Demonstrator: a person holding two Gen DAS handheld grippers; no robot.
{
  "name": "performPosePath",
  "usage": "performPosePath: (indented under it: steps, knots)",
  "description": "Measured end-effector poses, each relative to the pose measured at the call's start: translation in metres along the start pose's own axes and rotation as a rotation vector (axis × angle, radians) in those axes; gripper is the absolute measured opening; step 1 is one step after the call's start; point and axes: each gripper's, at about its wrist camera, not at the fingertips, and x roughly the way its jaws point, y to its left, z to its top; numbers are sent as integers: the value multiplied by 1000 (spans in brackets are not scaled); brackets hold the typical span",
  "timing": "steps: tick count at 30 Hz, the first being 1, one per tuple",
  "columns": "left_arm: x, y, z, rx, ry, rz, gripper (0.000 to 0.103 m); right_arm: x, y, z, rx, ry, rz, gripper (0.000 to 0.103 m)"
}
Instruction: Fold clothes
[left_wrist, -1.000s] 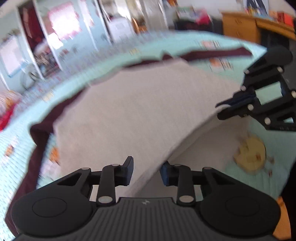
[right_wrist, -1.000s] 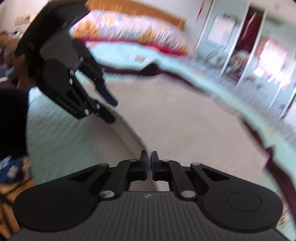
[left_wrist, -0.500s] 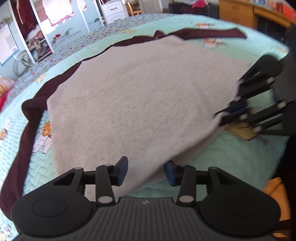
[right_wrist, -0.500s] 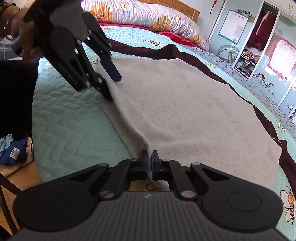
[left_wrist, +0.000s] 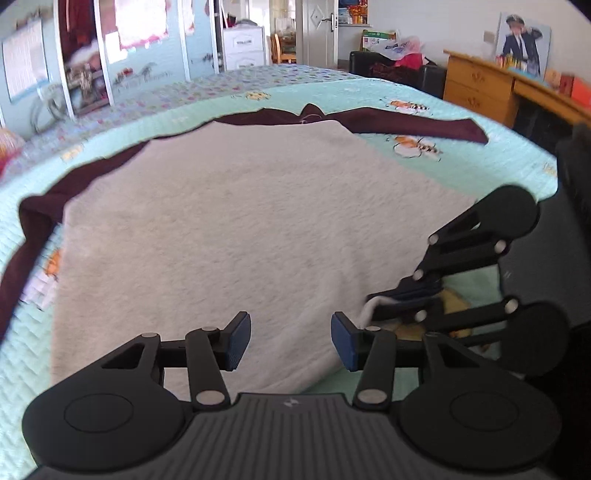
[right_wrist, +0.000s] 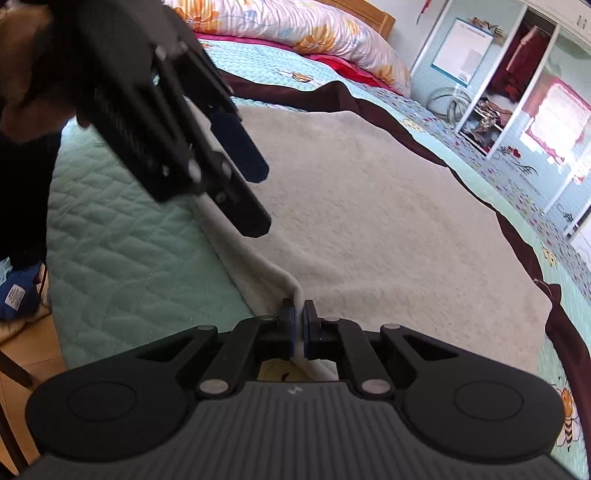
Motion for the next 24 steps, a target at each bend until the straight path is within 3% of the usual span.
performPosePath:
  steps: [7,10,13,15,16,18,21,24]
  knots:
    - [12,-10,-15,163,-2,72,52,0,-3,-2,21,-8,-1,9]
    - [18,-6,-16,175,-5,87,53,-8,-7,-1,41,4,24,10]
    - [22,-2,-15,166,-8,93,57,-26,-37,5,221,2,184,19]
    - [24,-1,-14,164,-16,100,62,-39,-72,8,437,-83,342,18]
    - [25,-1,-14,165,-20,106,64,-38,-85,10,508,-107,372,18]
    - [26,0,-14,167,-26,117,69,-21,-97,18,520,-62,360,19]
    - [28,2,-12,172,-28,123,70,30,-107,20,483,81,387,18]
    - [28,4,-12,159,-26,118,70,68,-134,21,522,112,437,4]
